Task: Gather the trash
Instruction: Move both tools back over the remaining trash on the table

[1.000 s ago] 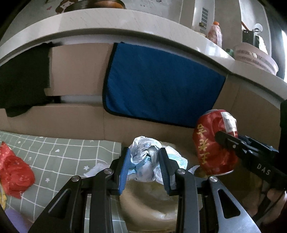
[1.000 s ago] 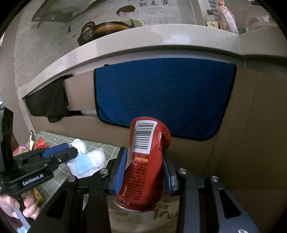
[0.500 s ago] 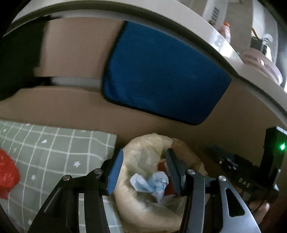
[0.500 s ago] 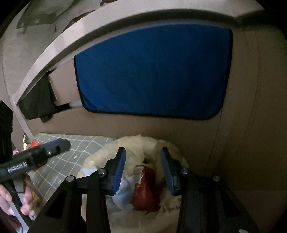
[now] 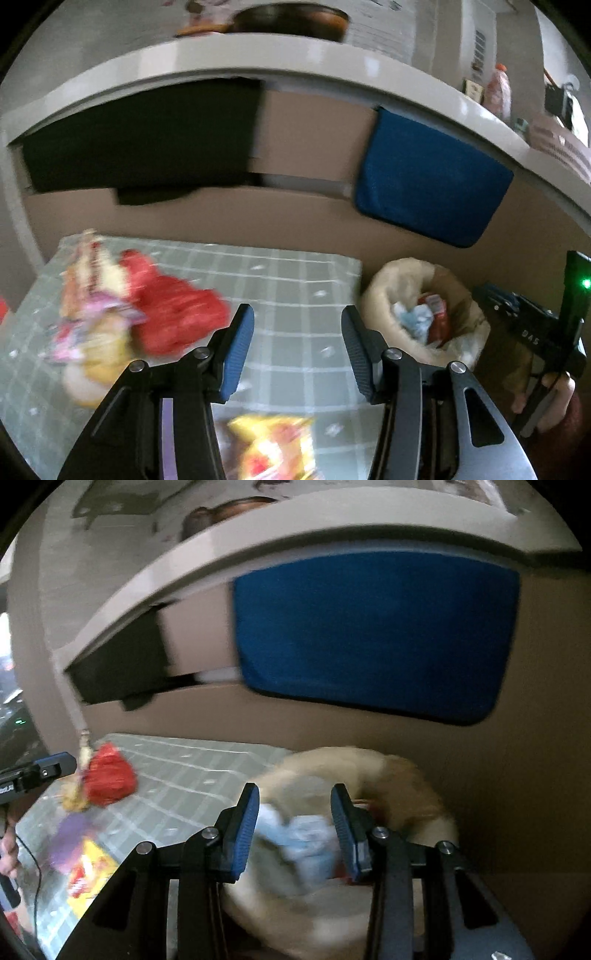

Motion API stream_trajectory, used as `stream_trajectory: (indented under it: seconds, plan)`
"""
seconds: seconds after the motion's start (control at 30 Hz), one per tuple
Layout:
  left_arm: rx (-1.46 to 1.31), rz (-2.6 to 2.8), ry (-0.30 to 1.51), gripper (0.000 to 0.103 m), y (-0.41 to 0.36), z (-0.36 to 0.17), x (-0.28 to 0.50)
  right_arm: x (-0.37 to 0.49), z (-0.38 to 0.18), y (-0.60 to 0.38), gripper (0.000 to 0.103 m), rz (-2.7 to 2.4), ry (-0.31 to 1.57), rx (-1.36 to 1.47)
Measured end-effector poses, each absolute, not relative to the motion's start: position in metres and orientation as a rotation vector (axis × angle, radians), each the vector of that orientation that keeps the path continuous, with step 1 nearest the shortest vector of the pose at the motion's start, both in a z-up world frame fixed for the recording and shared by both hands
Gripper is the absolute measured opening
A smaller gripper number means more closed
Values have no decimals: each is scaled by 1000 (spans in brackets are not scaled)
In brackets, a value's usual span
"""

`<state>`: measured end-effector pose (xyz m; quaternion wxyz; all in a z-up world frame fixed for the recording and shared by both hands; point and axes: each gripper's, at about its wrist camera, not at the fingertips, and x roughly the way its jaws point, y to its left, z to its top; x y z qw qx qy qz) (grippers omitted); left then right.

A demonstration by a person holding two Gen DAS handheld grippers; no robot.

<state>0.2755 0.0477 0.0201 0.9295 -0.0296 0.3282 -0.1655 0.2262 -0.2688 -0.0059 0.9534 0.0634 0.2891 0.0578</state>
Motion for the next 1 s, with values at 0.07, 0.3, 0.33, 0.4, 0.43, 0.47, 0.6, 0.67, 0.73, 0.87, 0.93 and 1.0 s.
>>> stream_trajectory:
  seconds: [0.07,0.3,0.33,0.4,0.43,0.47,0.6,0.67,0.73,0.87,0.93,1.0]
  plan:
    - [-61,-311,667,50,73,24,264,220,-3,-249,38,168,581,117]
    - [-136,-297,757,50,136,-7,242,204,-6,-182,38,333,621,63]
    - [-153,-294,772,50,143,-14,241,201,-9,-175,38,349,629,57]
    - [-203,-287,806,50,158,-29,242,195,-14,-160,38,373,649,29]
    - [-227,-284,822,50,164,-36,242,194,-17,-154,38,380,659,18]
    - [-248,-278,836,50,166,-43,243,193,-21,-150,38,388,669,9]
    - [-261,-239,867,50,167,-67,245,194,-32,-136,38,418,709,-3]
    - [-264,-229,880,50,163,-75,250,193,-36,-132,38,428,721,-6]
    - [-268,-228,896,50,158,-81,256,193,-39,-129,38,433,732,-10]
    - [-230,-218,911,51,142,-90,266,193,-43,-127,38,440,743,-9]
    - [-243,-204,912,51,142,-91,269,192,-45,-128,38,438,750,-6]
    - [-270,-190,924,51,144,-92,271,192,-47,-130,38,436,756,-3]
